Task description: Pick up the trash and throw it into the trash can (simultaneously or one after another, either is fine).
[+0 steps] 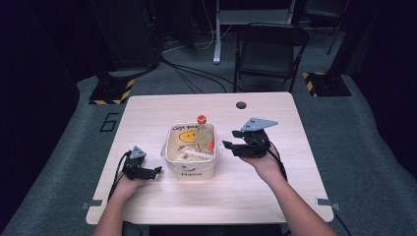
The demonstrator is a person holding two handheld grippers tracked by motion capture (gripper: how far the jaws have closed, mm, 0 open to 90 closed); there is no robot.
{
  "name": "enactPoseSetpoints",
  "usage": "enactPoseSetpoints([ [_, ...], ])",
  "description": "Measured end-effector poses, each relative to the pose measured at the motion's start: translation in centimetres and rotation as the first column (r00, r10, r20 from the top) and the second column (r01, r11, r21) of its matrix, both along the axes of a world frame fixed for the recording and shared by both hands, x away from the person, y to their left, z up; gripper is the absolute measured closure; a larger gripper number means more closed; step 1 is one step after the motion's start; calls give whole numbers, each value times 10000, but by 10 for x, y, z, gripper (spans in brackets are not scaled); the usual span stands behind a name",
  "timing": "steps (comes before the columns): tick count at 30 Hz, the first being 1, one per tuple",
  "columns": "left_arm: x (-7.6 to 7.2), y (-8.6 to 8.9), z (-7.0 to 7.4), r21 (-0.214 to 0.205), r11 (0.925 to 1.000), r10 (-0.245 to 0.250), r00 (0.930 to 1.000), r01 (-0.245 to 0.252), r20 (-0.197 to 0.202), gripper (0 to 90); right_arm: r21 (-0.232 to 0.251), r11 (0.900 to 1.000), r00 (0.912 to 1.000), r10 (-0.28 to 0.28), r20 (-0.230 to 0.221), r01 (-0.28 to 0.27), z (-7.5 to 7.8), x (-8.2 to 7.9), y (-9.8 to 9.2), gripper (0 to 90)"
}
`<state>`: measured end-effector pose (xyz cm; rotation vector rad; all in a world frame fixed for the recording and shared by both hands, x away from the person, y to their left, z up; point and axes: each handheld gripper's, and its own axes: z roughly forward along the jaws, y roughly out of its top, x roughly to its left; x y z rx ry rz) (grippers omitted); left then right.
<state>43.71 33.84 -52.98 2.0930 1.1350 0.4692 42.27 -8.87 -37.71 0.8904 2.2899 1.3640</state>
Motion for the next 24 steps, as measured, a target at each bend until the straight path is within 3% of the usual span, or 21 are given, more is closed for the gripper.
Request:
enactPoseSetpoints([
  [8,0,0,0,-12,10000,39,10000,-39,39,60,41,9984,9984,-564,23,564,-13,-4,-26,434],
  [13,0,0,0,-4,10000,43,10000,-43,37,60,-37,9942,9942,-1078,-46,1078,-30,-6,-44,435],
  [24,0,-1,0,-23,10000,68,10000,-67,42,60,294,9732,9732,-2273,-346,2283,-60,-8,-77,430],
])
